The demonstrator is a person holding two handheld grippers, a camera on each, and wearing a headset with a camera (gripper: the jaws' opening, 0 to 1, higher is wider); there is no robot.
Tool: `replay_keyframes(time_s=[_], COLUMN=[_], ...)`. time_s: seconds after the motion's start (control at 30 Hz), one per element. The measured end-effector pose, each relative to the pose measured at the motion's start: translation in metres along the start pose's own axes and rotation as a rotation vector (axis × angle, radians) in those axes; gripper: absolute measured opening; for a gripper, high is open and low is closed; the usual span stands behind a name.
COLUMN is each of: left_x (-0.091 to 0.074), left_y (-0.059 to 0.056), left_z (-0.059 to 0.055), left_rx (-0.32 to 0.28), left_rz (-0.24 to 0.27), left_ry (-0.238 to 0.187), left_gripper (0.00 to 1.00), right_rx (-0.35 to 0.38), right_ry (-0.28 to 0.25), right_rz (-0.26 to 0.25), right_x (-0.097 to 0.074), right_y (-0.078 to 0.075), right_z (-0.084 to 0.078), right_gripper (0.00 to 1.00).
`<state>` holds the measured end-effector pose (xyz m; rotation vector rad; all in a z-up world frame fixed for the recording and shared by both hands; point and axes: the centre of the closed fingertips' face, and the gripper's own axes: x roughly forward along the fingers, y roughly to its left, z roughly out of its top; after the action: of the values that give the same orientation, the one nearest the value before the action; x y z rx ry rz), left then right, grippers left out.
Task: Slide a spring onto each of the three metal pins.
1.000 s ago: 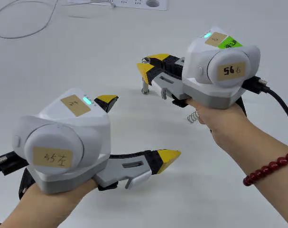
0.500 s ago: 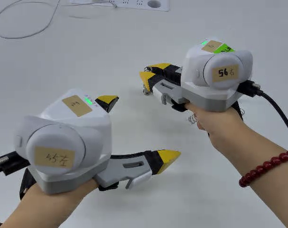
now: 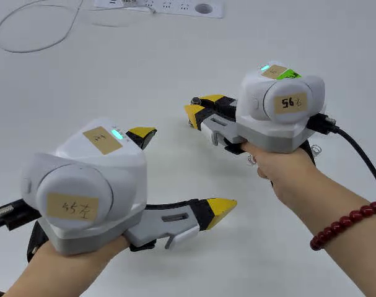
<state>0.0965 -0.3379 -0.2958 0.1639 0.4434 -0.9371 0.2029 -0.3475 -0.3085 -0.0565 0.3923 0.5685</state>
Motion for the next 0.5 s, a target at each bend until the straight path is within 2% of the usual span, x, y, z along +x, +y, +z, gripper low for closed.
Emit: replay_keyframes(time_s=[0.13, 0.23, 0.3, 0.5], left_x=[0.000, 0.000, 0.000, -0.001], left_y=[0.000, 0.000, 0.001, 0.001], left_z=[0.000, 0.000, 0.000, 0.000], left_rx=[-0.001, -0.002, 0.000, -0.003], left_rz=[0.001, 0.001, 0.003, 0.006], left_ry=[0.001, -0.003, -0.001, 0.001], left_gripper=[0.90, 0.90, 0.90, 0.90], right_rx=[0.009, 0.019, 0.055, 0.061], right_ry=[0.005, 0.005, -0.001, -0.015], right_rz=[-0.002, 0.003, 0.001, -0.002], right_x=[0.001, 0.001, 0.000, -0.006], right_y=[0.002, 0.004, 0.006, 0.011], right_z=[-0.001, -0.001, 0.001, 0.008], right_gripper=[0.12, 0.17, 0.18, 0.22])
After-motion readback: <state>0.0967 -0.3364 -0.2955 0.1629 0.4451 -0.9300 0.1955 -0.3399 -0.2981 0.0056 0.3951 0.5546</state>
